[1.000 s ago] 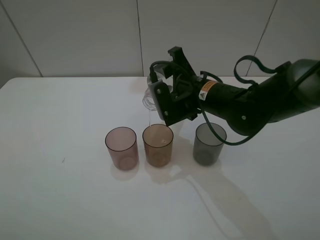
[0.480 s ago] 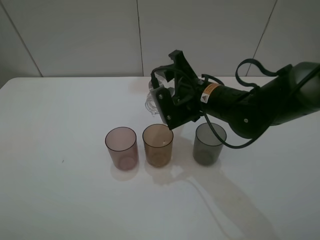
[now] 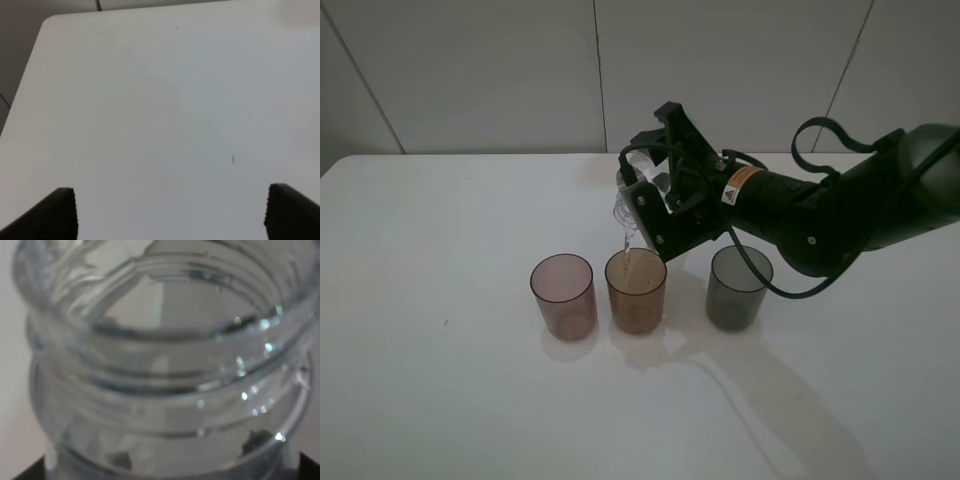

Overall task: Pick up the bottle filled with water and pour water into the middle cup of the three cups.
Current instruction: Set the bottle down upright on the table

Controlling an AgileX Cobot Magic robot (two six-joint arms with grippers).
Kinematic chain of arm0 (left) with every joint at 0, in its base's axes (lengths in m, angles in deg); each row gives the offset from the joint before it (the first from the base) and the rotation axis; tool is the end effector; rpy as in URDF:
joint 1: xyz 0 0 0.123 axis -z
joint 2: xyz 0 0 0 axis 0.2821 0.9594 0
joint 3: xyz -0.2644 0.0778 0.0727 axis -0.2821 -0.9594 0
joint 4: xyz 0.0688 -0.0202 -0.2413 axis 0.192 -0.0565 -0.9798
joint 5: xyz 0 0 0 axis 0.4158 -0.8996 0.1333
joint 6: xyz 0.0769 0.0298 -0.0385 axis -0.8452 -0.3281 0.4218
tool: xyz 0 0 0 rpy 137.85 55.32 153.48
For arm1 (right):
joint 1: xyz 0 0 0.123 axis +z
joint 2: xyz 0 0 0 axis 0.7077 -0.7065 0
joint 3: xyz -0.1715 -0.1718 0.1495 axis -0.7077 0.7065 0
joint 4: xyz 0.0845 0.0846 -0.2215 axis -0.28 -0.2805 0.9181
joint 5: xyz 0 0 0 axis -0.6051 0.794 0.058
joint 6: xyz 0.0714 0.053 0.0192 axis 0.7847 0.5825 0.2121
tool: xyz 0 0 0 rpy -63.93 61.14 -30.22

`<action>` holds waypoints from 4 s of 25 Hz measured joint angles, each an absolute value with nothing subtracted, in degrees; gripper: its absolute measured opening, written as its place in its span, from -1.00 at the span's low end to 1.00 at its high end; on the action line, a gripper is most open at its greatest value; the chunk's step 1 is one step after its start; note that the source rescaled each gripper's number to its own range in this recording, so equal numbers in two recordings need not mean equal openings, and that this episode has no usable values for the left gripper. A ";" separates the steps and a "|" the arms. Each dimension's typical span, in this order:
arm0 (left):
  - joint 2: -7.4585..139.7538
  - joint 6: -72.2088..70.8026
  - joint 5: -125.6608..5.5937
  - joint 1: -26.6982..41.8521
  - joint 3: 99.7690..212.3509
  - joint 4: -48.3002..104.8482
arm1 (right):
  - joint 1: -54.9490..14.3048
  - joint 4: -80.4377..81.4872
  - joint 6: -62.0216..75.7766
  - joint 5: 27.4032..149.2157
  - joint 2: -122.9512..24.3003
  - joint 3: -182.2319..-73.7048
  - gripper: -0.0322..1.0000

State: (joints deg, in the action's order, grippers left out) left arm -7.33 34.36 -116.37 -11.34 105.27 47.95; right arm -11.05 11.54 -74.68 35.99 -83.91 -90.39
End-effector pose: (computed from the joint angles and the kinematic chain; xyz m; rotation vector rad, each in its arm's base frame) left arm -0.0052 0.0090 0.2791 0.0664 2.0208 0.0618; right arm 0.2913 0.2005 0.1469 -1.8503 0.6321 -0.8272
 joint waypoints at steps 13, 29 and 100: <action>-7.33 34.36 -116.37 -11.34 105.27 47.95 | -11.05 10.95 -77.74 35.89 -83.91 -90.39 -0.94; -7.33 34.36 -116.37 -11.34 105.27 47.95 | -11.05 10.00 -80.29 35.95 -83.91 -90.39 -0.94; -7.33 34.36 -116.37 -11.34 105.27 47.95 | -6.42 1.84 -93.81 34.83 -83.91 -88.44 -0.94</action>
State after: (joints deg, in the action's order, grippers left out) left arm -7.33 34.36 -116.37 -11.34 105.27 47.95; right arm -6.42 1.84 -93.81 34.83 -83.91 -88.44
